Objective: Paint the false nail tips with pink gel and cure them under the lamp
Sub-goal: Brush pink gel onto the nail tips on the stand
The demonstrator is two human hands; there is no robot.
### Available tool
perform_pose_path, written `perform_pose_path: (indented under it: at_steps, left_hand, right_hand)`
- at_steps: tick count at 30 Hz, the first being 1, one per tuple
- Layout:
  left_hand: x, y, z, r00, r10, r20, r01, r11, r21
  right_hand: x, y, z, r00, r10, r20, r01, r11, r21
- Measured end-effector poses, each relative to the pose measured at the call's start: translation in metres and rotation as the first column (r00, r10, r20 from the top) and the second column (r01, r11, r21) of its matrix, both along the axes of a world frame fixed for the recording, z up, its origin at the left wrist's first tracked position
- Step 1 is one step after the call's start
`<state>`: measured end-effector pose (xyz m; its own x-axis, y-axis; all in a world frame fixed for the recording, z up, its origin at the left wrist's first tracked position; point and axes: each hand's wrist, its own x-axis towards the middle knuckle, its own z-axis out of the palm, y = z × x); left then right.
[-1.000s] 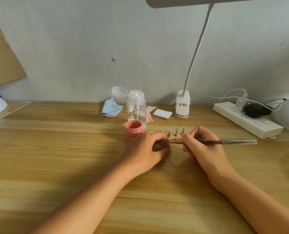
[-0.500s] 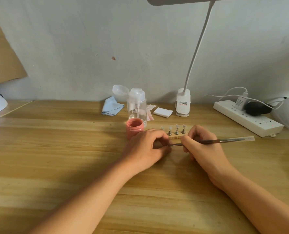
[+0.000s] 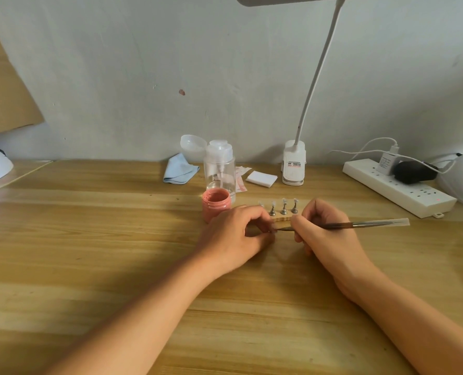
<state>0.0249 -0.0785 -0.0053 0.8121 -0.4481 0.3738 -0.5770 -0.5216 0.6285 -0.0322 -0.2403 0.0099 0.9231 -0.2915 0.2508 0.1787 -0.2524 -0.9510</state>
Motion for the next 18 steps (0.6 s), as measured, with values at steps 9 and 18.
perform_pose_path:
  at_steps: [9,18]
  left_hand:
    - [0.0019,0.0,-0.0004,1.0,-0.014,-0.02,0.014,1.0,-0.01]
    - [0.0019,-0.0001,-0.0003,0.999,-0.024,-0.036,0.023,0.999,-0.032]
  right_hand:
    - [-0.0016,-0.0009,0.002,0.999,-0.024,0.023,0.022,0.995,0.096]
    - [-0.0007,0.0009,0.0014,1.0,-0.006,-0.023,0.006,1.0,-0.006]
